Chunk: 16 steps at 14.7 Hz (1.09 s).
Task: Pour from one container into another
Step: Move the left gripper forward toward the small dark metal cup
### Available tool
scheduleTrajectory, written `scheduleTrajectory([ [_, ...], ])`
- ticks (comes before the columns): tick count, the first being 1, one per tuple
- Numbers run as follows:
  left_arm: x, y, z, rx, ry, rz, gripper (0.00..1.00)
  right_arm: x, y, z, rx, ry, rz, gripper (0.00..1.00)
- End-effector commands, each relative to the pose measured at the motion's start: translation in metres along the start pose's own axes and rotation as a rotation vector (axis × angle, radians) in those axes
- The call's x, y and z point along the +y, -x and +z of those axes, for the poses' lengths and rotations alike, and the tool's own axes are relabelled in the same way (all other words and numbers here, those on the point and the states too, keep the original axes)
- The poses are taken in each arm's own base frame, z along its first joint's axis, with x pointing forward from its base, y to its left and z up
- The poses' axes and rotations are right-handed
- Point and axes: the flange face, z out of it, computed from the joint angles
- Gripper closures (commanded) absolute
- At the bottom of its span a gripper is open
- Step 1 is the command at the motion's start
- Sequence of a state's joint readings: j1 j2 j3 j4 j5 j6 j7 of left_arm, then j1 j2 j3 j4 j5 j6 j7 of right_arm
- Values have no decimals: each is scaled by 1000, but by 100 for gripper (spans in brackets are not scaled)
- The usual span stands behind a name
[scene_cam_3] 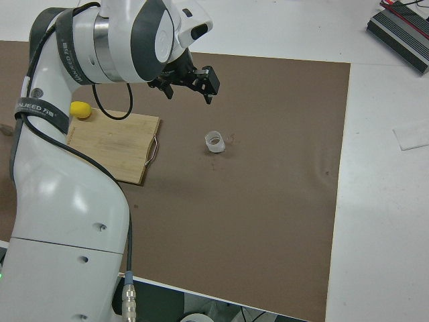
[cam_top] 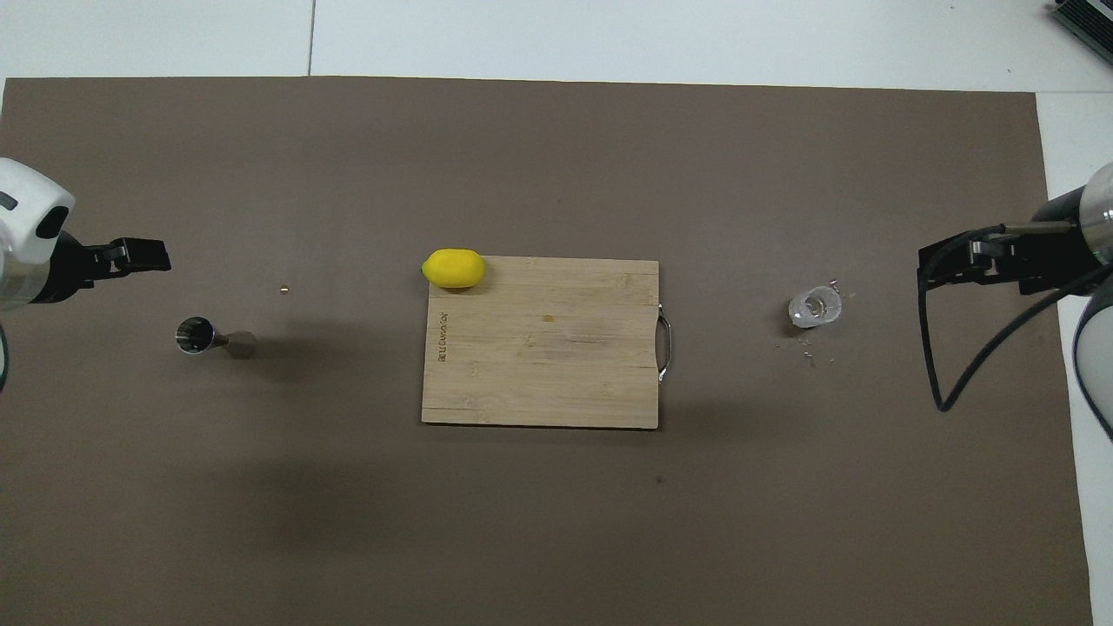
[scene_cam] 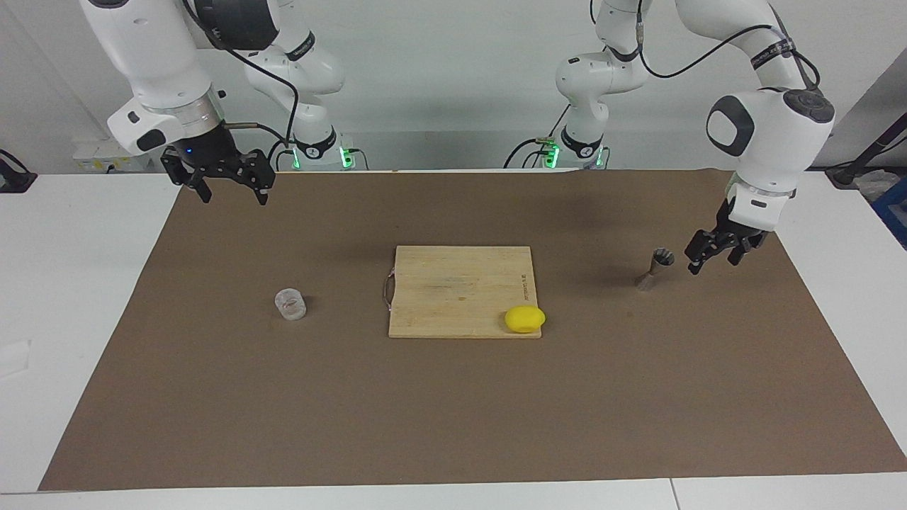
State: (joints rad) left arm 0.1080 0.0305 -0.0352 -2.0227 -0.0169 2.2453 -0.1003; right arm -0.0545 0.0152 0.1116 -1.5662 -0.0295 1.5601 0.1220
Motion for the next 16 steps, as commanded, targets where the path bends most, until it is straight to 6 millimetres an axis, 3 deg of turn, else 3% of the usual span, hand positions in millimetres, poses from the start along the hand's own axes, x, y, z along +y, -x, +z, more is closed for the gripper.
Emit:
scheduleTrajectory([
  [1, -3, 0, -2, 36, 7, -38, 0, 3, 5, -2, -7, -15, -13, 0],
  [9, 6, -6, -6, 73, 17, -80, 0, 3, 5, -2, -7, -15, -13, 0],
  [12, 34, -5, -10, 9, 17, -42, 0, 3, 5, -2, -7, -15, -13, 0],
  [16, 69, -33, -33, 66, 42, 13, 0, 3, 5, -2, -7, -15, -13, 0],
])
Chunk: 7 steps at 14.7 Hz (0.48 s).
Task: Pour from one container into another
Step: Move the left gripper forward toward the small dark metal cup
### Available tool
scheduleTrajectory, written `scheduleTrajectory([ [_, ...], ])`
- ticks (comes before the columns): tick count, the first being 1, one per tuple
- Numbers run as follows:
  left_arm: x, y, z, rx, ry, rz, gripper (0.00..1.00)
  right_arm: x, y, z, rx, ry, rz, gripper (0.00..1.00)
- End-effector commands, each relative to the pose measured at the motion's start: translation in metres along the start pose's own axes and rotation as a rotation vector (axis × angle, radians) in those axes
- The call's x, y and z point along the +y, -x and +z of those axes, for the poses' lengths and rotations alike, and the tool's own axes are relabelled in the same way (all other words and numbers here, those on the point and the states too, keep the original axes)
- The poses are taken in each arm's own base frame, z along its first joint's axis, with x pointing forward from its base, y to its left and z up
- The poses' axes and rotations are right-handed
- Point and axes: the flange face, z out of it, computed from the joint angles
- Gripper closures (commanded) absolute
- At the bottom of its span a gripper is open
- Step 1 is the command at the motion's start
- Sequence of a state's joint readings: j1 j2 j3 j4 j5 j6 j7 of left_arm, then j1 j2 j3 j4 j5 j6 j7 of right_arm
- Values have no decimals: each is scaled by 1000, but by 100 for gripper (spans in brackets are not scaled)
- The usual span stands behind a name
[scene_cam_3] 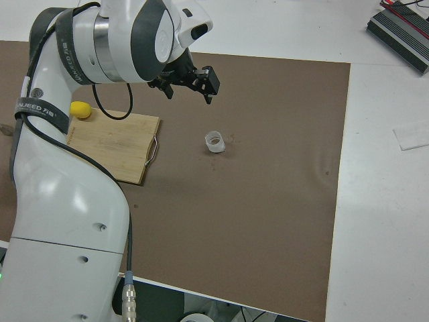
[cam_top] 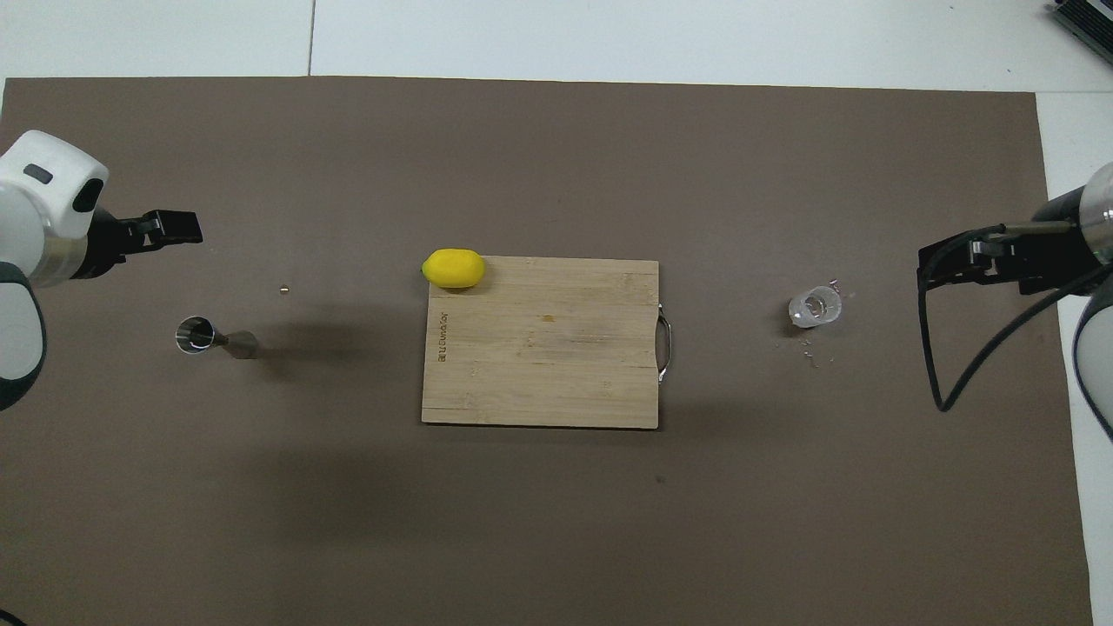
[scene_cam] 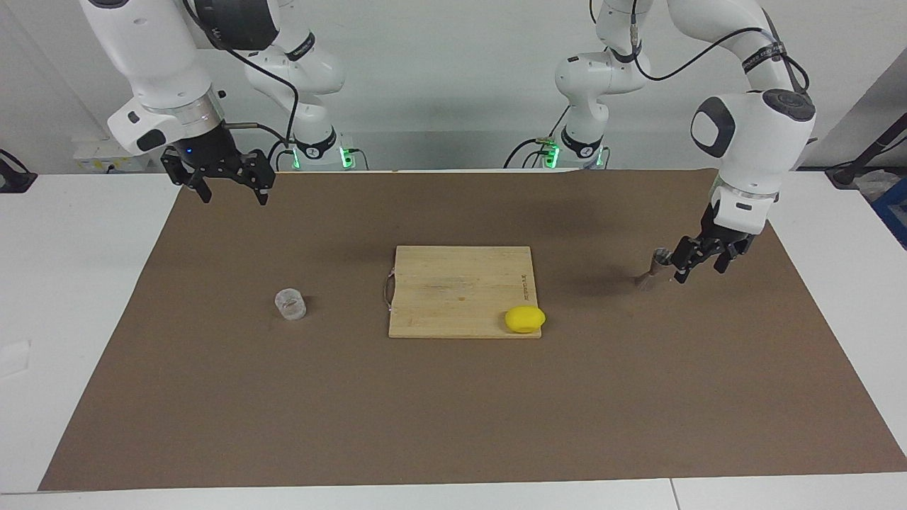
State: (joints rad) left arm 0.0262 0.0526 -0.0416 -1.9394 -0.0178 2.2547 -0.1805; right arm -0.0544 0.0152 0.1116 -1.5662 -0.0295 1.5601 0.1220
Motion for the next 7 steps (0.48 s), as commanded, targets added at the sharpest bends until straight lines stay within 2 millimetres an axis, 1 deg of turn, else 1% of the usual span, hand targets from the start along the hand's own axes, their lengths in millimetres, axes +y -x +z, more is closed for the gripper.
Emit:
scheduleTrajectory([
  [1, 29, -24, -13, 6, 20, 31, 0, 3, 5, -2, -7, -15, -13, 0],
  [3, 56, -20, -21, -90, 10, 80, 0, 3, 5, -2, -7, -15, -13, 0],
  [4, 66, -19, -20, -66, 22, 91, 0, 3, 5, -2, -7, -15, -13, 0],
  [6, 79, -12, -16, -80, 47, 100, 0, 3, 5, -2, -7, -15, -13, 0],
  [7, 78, -11, -16, -91, 60, 97, 0, 3, 5, -2, -7, -15, -13, 0],
])
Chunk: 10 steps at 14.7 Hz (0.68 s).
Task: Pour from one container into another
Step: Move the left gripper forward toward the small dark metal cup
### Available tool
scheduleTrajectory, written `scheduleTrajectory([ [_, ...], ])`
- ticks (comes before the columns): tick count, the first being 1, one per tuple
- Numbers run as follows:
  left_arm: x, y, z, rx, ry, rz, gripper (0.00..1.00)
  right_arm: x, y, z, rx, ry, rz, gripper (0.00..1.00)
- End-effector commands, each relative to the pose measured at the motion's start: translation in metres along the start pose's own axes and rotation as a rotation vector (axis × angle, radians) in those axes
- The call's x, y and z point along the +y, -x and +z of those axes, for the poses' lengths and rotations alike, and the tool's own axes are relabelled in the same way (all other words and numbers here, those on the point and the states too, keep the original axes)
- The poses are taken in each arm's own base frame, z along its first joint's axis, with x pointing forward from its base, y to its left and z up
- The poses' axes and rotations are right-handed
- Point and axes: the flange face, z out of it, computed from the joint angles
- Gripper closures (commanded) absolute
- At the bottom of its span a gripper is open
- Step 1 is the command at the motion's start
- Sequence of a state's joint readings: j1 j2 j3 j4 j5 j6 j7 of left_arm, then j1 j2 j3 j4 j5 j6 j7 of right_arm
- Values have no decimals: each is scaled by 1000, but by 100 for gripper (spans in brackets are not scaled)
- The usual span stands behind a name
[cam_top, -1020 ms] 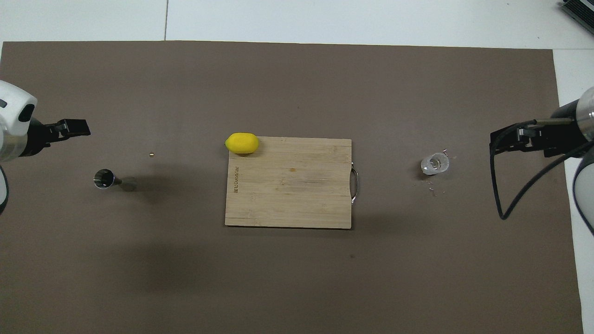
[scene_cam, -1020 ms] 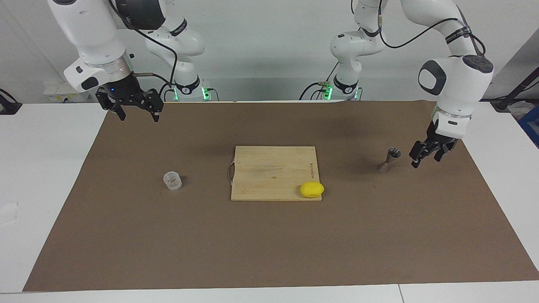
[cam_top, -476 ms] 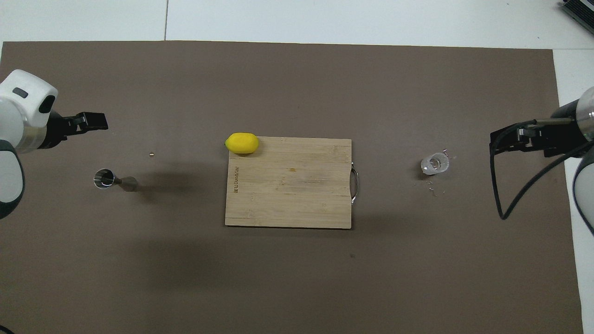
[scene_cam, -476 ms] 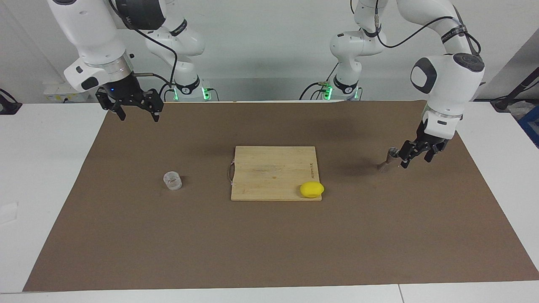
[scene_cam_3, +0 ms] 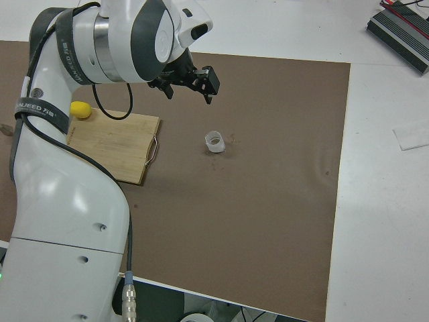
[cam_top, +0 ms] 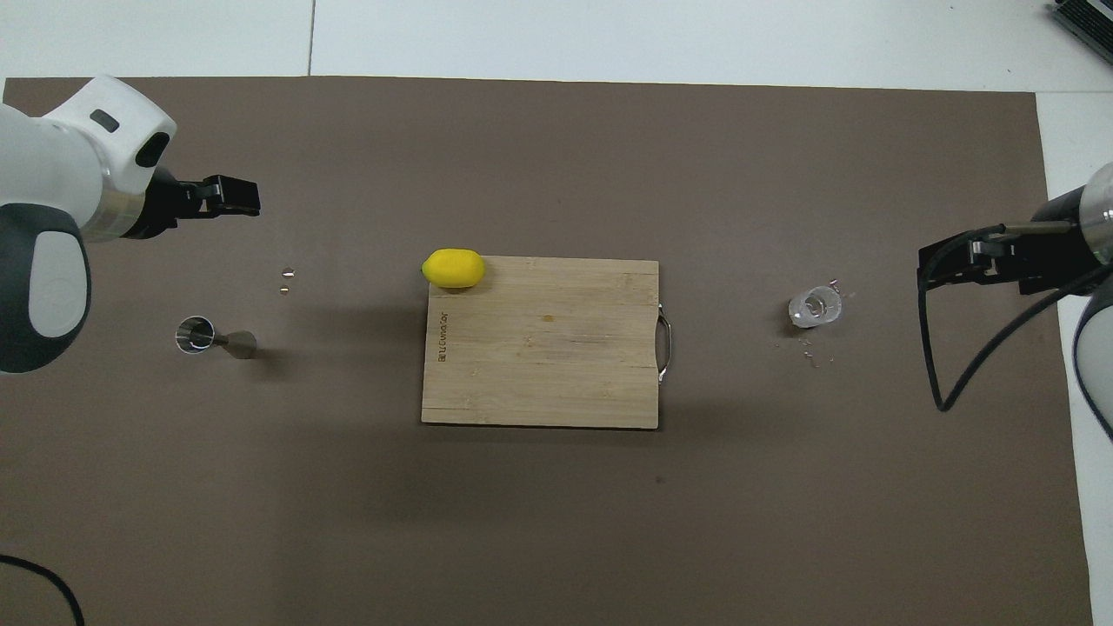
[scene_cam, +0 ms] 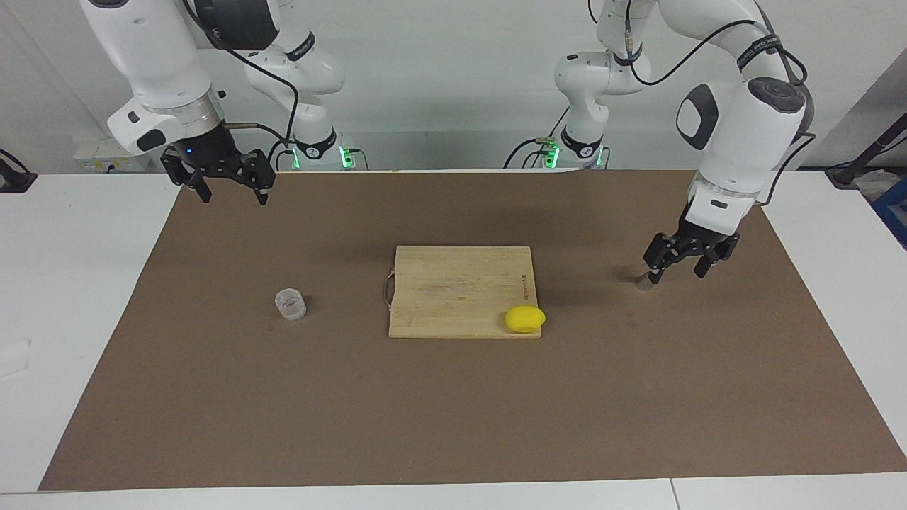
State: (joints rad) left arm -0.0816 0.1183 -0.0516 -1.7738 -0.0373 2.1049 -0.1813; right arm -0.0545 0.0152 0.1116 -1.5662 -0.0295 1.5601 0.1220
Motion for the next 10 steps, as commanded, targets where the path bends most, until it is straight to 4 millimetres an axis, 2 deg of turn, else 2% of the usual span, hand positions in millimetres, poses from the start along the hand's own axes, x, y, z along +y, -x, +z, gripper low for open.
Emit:
scheduleTrajectory([
  [1, -2, -1, 3, -54, 60, -15, 0, 3, 5, -2, -7, -15, -13, 0],
  [3, -23, 0, 0, -94, 199, -9, 0, 3, 5, -2, -7, -15, -13, 0],
  [5, -42, 1, 0, -97, 232, 97, 0, 3, 5, -2, -7, -15, -13, 0],
  [7, -49, 8, 1, -99, 305, 118, 0, 3, 5, -2, -7, -15, -13, 0],
  [8, -60, 11, 1, -107, 320, 117, 0, 3, 5, -2, -7, -15, -13, 0],
  [10, -68, 25, 5, -100, 415, 135, 0, 3, 5, -2, -7, -15, -13, 0],
])
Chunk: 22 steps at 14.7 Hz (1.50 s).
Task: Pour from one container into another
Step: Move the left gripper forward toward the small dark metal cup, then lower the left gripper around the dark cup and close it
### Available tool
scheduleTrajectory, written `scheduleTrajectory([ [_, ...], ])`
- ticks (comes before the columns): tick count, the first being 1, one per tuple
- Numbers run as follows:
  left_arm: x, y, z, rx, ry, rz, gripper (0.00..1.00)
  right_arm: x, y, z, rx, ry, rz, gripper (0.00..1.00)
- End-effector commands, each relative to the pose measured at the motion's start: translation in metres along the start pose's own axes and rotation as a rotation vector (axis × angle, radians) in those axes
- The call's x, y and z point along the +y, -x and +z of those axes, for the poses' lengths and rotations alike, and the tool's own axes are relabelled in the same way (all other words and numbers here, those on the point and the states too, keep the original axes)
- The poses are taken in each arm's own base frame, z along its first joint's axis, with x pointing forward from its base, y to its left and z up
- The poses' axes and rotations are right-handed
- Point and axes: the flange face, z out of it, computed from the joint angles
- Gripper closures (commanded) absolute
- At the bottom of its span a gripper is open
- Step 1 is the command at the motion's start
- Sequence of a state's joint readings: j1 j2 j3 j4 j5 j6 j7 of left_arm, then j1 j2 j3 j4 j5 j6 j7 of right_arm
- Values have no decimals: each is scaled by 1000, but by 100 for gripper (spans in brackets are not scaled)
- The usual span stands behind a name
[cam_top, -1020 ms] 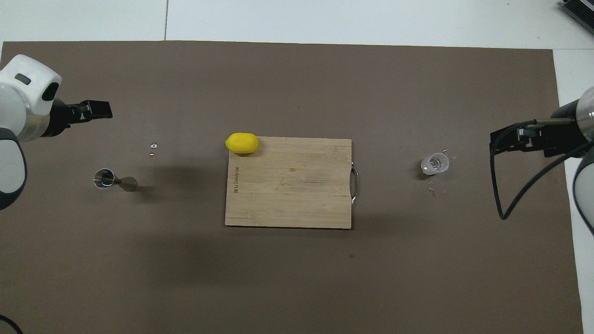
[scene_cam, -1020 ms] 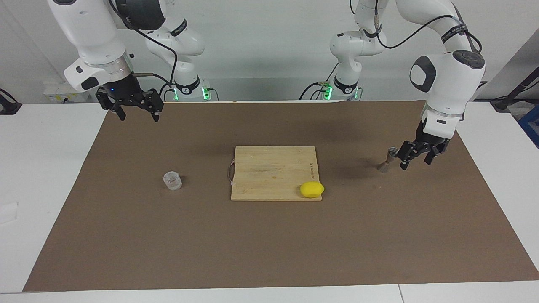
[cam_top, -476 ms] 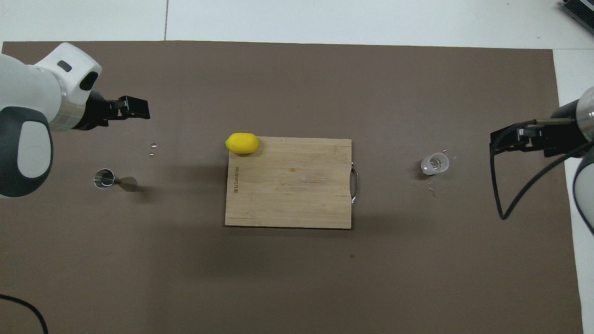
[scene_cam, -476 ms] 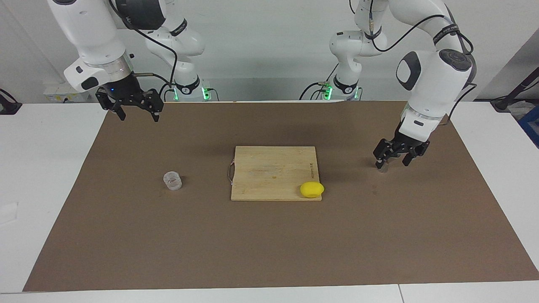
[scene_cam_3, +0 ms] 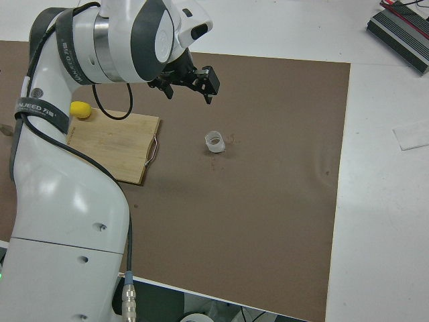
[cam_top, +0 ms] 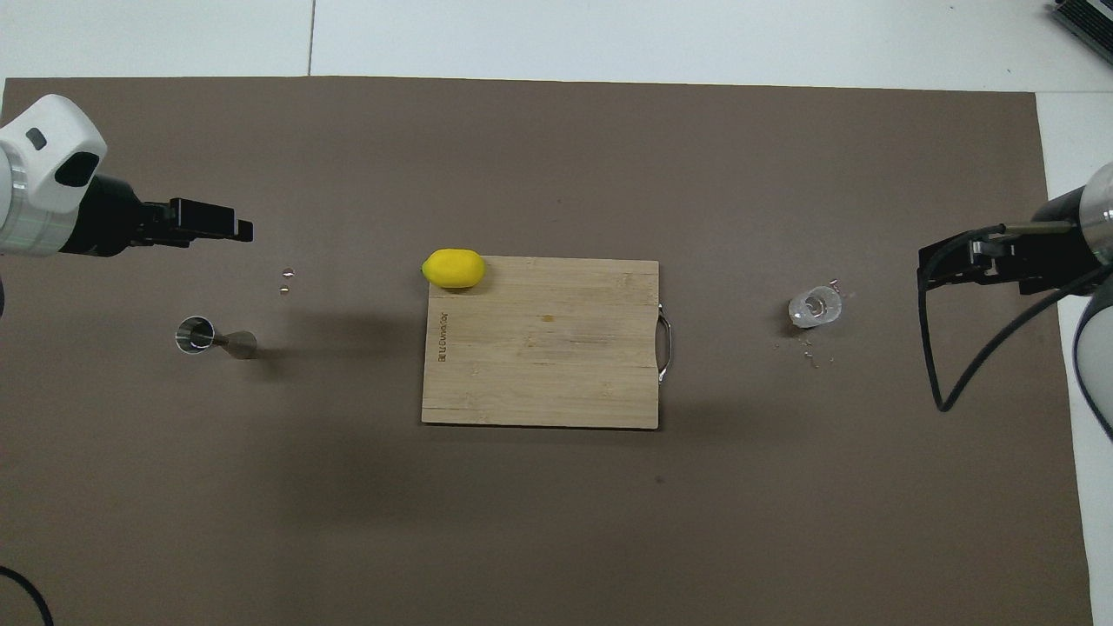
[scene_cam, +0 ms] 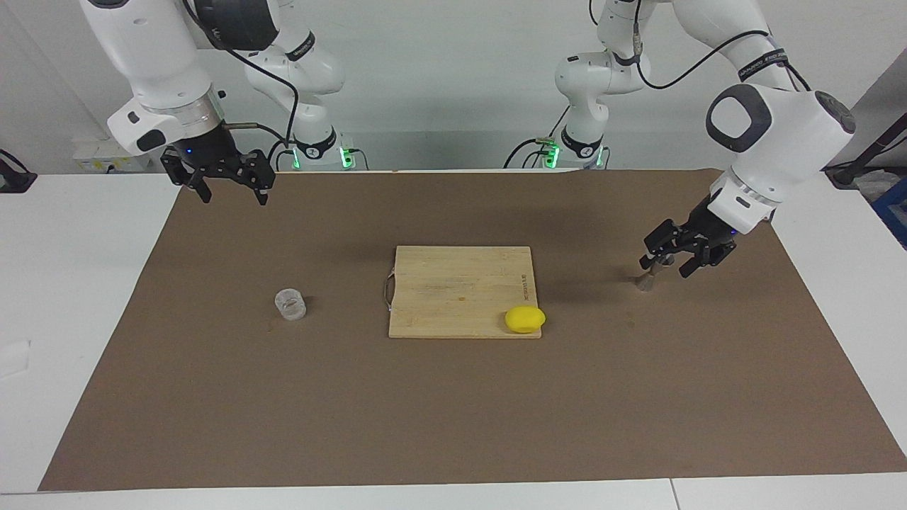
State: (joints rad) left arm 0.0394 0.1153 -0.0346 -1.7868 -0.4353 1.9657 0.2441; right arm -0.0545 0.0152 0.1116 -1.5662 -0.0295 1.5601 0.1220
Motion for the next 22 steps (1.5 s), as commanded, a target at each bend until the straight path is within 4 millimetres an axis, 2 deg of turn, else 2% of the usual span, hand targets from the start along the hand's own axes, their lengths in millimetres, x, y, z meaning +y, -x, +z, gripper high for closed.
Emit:
scheduleTrajectory([
  [1, -12, 24, -3, 14, 110, 74, 0, 3, 5, -2, -7, -15, -13, 0],
  [2, -14, 27, -4, 22, 128, 133, 0, 3, 5, -2, -7, -15, -13, 0],
  [5, -35, 39, -13, 22, 207, 241, 0, 3, 5, -2, -7, -15, -13, 0],
  [6, -49, 42, -19, 47, 231, 292, 0, 3, 5, -2, -7, -15, -13, 0],
  [9, -71, 52, -23, 112, 285, 467, 0, 3, 5, -2, -7, -15, -13, 0],
  [11, -77, 58, -20, 155, 359, 623, 0, 3, 5, -2, -7, -15, -13, 0],
  [14, -101, 68, -17, 231, 450, 832, 0, 3, 5, -2, -7, -15, -13, 0],
  [16, -116, 73, -5, 270, 536, 887, 0, 3, 5, -2, -7, -15, -13, 0],
  [18, -146, 79, 8, 331, 569, 988, 0, 3, 5, -2, -7, -15, -13, 0],
  [20, -179, 89, 29, 383, 621, 1032, 0, 3, 5, -2, -7, -15, -13, 0],
  [22, -200, 99, 41, 434, 653, 1101, 0, 3, 5, -2, -8, -15, -13, 0],
])
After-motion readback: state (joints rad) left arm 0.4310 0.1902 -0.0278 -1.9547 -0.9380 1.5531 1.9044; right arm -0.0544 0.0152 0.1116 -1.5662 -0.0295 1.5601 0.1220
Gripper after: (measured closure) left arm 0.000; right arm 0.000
